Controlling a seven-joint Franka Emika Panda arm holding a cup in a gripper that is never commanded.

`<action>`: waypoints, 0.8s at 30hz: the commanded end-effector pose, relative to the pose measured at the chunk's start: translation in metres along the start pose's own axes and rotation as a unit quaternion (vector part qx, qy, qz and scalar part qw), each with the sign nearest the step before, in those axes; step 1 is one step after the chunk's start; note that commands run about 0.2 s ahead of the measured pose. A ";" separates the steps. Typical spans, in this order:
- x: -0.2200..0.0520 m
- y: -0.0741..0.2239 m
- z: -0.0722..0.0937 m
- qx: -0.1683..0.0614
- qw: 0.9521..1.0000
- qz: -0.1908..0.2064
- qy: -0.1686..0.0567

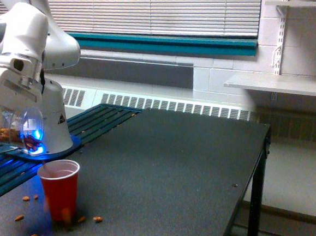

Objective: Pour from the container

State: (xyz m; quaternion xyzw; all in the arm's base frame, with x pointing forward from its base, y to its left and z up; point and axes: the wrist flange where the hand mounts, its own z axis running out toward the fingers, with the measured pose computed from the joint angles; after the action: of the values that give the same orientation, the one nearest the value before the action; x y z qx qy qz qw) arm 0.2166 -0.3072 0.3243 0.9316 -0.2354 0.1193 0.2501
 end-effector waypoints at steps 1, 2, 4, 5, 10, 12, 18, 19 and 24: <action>0.007 -0.006 -0.007 -0.005 1.000 -0.011 0.008; 0.007 -0.007 -0.007 -0.006 1.000 -0.013 0.008; 0.008 -0.009 -0.008 -0.006 1.000 -0.017 0.009; 0.008 -0.010 -0.008 -0.007 1.000 -0.019 0.009; 0.010 -0.014 -0.010 -0.009 0.999 -0.030 0.009; 0.010 -0.016 -0.010 -0.011 0.999 -0.035 0.009; 0.010 -0.018 -0.011 -0.015 0.999 -0.049 0.010; 0.010 -0.018 -0.011 -0.016 0.999 -0.051 0.010; 0.007 -0.016 -0.011 -0.022 0.998 -0.061 0.008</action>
State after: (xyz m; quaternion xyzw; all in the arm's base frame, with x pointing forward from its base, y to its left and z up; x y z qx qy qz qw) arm 0.2302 -0.2922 0.3271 0.9370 -0.1924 0.1091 0.2702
